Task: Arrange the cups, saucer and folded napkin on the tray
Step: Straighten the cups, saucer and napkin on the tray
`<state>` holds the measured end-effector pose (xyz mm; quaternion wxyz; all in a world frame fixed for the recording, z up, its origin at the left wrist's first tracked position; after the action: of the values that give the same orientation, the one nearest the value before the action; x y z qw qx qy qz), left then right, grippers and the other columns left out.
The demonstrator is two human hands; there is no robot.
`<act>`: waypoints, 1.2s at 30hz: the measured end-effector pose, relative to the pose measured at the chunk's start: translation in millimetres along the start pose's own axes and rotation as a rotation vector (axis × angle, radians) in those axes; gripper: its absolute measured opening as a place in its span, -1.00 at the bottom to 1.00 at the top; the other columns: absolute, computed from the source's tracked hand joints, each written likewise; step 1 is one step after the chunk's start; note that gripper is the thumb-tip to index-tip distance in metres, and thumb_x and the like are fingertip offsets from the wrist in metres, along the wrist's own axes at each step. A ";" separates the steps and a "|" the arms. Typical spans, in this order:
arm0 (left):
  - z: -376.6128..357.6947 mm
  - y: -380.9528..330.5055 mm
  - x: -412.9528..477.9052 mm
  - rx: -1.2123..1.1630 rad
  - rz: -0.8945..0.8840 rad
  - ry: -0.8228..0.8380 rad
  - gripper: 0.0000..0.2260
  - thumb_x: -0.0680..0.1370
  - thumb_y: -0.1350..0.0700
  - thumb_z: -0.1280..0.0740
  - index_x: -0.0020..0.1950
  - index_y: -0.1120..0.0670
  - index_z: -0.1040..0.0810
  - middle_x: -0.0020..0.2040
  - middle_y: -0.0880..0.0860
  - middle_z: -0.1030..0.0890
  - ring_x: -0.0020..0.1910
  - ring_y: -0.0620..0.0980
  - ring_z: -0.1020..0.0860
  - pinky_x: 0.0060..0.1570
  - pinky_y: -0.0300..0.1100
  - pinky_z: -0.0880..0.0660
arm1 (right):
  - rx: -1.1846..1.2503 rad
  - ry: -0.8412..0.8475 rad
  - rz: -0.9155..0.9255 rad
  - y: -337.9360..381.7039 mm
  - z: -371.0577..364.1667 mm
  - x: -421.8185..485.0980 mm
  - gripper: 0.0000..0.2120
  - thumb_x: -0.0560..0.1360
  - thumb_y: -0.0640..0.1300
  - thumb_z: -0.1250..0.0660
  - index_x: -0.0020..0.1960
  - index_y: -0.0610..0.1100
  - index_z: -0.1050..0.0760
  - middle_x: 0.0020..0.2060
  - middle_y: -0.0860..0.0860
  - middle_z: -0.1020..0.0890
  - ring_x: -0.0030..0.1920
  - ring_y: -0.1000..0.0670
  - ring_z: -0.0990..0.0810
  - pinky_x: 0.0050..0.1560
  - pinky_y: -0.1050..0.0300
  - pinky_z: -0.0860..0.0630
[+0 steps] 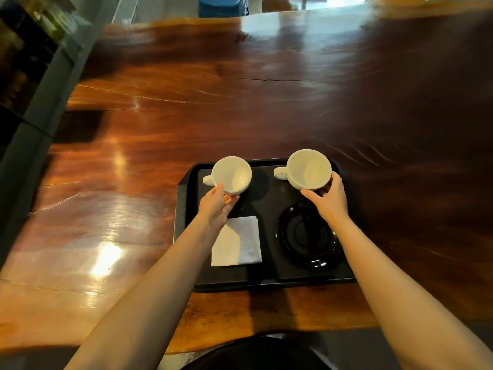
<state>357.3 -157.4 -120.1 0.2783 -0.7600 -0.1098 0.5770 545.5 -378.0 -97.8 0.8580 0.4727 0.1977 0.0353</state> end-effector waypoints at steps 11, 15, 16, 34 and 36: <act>1.9 -2.6 -5.1 -0.006 -0.021 0.010 -0.60 0.60 0.11 -0.22 0.43 0.17 -0.30 0.40 0.18 -0.39 0.34 0.15 -0.45 0.26 0.01 -0.51 | -0.020 0.062 0.020 3.3 -7.1 -4.8 -0.22 0.35 -0.11 -0.50 0.44 -0.09 -0.17 0.40 -0.06 -0.32 0.36 -0.06 -0.36 0.35 -0.07 -0.39; -2.8 12.6 -25.0 0.102 -0.014 0.078 -0.63 0.61 0.07 -0.21 0.38 0.18 -0.35 0.21 0.17 -0.48 0.28 0.14 -0.49 0.30 -0.03 -0.46 | -0.062 0.024 -0.044 -3.2 16.3 -26.5 -0.34 0.49 -0.06 -0.35 0.49 -0.14 -0.13 0.44 -0.10 -0.30 0.39 -0.06 -0.35 0.30 0.09 -0.33; -7.1 22.0 -35.2 0.181 -0.033 0.122 -0.70 0.61 0.07 -0.19 0.30 0.16 -0.41 0.07 0.14 -0.50 0.19 0.12 -0.52 0.26 -0.08 -0.47 | -0.100 0.001 -0.048 -7.0 23.8 -36.8 -0.41 0.53 -0.06 -0.29 0.48 -0.15 -0.16 0.43 -0.10 -0.32 0.39 -0.05 -0.35 0.29 0.10 -0.33; -27.9 100.7 -107.3 0.951 -0.287 0.185 -0.56 0.61 0.12 -0.17 0.50 0.12 -0.24 0.46 0.11 -0.37 0.41 0.06 -0.38 0.34 -0.13 -0.32 | -0.246 0.150 -0.065 -46.7 28.6 -93.8 -0.51 0.58 -0.11 -0.17 0.47 -0.21 -0.18 0.43 -0.15 -0.33 0.45 -0.12 -0.26 0.42 -0.03 -0.27; -26.0 99.7 -112.9 0.973 -0.309 0.150 -0.57 0.60 0.16 -0.17 0.48 0.13 -0.26 0.43 0.13 -0.41 0.37 0.07 -0.42 0.30 -0.15 -0.35 | -0.291 0.221 -0.045 -45.0 30.6 -96.6 -0.48 0.57 -0.11 -0.20 0.47 -0.21 -0.17 0.43 -0.15 -0.32 0.44 -0.13 -0.27 0.41 -0.03 -0.29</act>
<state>331.2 -302.1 -78.2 0.6888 -0.5566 0.0806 0.4575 462.4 -451.1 -90.9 0.8910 0.3321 0.2942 0.0959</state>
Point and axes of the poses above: each hand's wrist, its own x-axis towards the middle knuckle, its own z-axis out of the back of the hand, y = z × x, the point moved 9 cm from there along x, towards the middle knuckle
